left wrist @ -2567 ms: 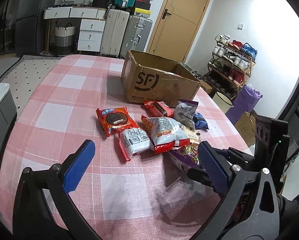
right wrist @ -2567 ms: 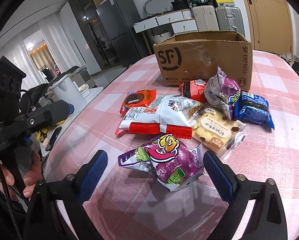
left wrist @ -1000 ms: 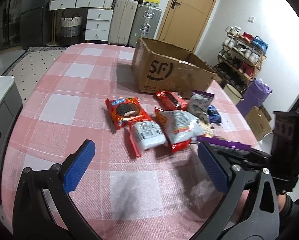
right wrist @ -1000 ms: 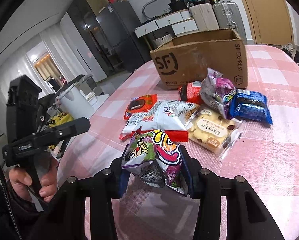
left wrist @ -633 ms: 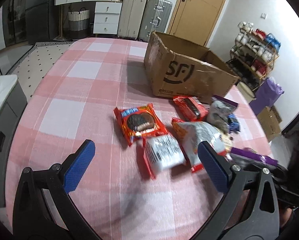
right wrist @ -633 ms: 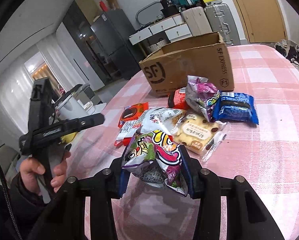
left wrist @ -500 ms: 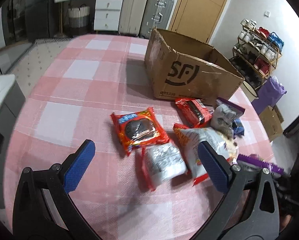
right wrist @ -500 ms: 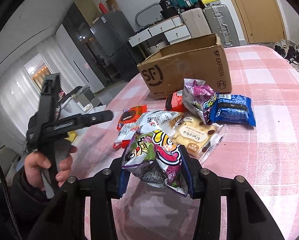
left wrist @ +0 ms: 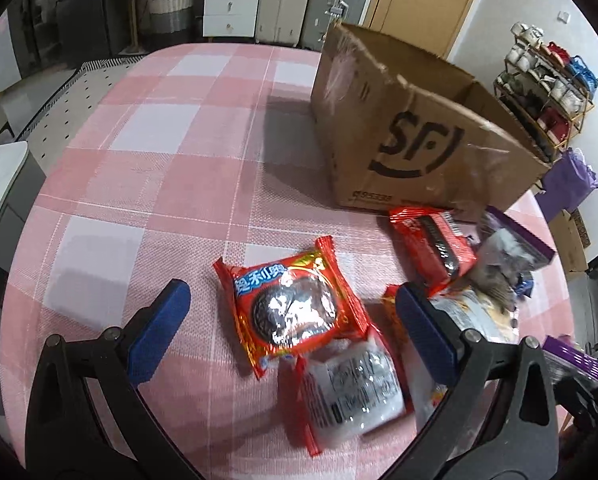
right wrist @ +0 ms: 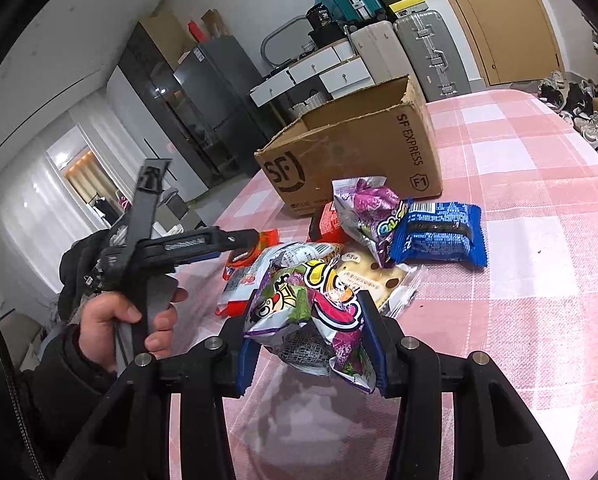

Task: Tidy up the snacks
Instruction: 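Grasp the red Oreo pack with the left tool while the right tool holds the purple bag, then carry the red Oreo pack left and purple candy bag right over the box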

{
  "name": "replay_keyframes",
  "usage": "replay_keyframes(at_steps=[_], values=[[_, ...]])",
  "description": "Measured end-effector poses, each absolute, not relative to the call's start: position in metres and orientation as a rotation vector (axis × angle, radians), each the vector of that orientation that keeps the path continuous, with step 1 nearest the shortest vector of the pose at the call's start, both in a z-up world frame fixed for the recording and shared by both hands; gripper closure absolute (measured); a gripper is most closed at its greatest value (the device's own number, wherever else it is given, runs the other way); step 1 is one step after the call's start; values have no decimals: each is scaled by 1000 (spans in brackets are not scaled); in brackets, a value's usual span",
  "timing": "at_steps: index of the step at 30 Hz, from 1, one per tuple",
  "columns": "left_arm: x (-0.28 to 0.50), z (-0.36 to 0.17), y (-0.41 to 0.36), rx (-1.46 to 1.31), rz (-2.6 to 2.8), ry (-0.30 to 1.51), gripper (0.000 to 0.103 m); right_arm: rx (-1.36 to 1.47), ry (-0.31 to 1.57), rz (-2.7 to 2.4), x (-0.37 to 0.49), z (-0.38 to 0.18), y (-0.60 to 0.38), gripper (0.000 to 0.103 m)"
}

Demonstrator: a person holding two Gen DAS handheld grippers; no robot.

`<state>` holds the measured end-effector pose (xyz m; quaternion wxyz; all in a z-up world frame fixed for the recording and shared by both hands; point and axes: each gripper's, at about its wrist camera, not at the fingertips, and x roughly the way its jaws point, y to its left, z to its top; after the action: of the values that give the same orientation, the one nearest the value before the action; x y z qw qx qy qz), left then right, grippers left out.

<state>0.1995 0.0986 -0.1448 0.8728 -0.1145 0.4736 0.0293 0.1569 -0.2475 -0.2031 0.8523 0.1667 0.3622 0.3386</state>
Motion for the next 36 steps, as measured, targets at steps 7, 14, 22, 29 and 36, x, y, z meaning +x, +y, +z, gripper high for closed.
replay_keyframes(at_steps=[7,14,22,29,36], values=[[218,-164,105,-231,101,1018,4,365,767,711,162,-207,-251,58],[222,-169,107,-190,108,1011,15,375,773,707,162,-209,-254,58],[216,-164,109,-172,-49,978,62,375,770,707,161,-209,-254,58],[210,-162,115,-175,-67,962,68,368,764,705,160,-207,-251,58],[201,-157,117,-181,-64,958,70,362,755,703,160,-203,-250,58]])
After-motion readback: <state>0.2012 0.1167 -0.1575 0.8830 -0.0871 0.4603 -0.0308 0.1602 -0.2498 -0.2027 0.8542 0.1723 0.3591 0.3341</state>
